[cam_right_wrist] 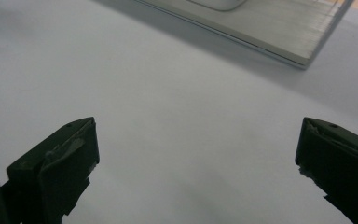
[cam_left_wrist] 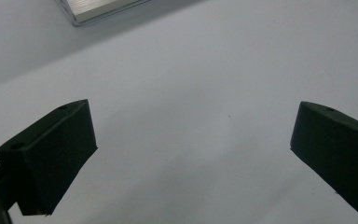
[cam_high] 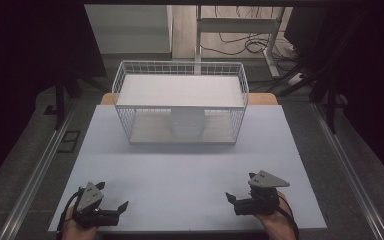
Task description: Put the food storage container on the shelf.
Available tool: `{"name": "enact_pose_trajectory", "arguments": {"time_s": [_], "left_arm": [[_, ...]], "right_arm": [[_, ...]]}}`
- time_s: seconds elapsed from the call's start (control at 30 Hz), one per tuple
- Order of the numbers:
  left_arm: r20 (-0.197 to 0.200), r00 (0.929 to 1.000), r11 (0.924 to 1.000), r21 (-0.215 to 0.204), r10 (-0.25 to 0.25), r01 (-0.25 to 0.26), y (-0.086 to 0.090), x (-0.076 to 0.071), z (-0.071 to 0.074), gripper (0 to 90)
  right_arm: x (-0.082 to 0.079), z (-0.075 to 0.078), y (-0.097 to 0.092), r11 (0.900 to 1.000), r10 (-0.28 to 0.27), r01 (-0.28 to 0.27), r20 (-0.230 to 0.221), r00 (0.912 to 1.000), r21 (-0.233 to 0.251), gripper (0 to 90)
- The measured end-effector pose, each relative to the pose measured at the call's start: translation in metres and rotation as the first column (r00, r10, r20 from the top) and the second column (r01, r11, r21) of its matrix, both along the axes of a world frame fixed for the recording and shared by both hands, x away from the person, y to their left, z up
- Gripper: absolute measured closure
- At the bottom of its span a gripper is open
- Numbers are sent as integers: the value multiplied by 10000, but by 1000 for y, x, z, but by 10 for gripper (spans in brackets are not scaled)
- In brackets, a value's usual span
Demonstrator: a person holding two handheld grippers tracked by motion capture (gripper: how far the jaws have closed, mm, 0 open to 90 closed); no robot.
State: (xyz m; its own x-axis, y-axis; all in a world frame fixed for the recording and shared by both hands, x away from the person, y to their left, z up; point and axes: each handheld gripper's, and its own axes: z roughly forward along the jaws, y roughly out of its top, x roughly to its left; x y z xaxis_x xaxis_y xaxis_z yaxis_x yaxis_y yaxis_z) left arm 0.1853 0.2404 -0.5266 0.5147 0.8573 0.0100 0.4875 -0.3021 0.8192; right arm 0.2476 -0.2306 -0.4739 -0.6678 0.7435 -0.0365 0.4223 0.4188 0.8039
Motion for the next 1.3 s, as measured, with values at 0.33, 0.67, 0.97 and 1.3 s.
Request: {"name": "enact_pose_trajectory", "arguments": {"time_s": [0.33,0.67,0.97,1.3], "left_arm": [[206,9996,9992,365,168,-175,7,-3,1,0],[239,9983,9977,403,529,-538,19,-7,0,0],[118,9982,9977,310,593,-597,21,-7,-1,0],[-379,9969,9975,229,684,-676,23,-4,-7,0]], "right_arm": [[-10,-1,-23,9988,-484,485,129,9987,-17,0],[-19,-5,-47,9945,-1034,1038,247,9943,-167,0],[-26,-12,-68,9867,-1615,1618,166,9867,-159,0],[-32,-27,-83,9787,-1976,1942,-485,9791,-664,0]]}}
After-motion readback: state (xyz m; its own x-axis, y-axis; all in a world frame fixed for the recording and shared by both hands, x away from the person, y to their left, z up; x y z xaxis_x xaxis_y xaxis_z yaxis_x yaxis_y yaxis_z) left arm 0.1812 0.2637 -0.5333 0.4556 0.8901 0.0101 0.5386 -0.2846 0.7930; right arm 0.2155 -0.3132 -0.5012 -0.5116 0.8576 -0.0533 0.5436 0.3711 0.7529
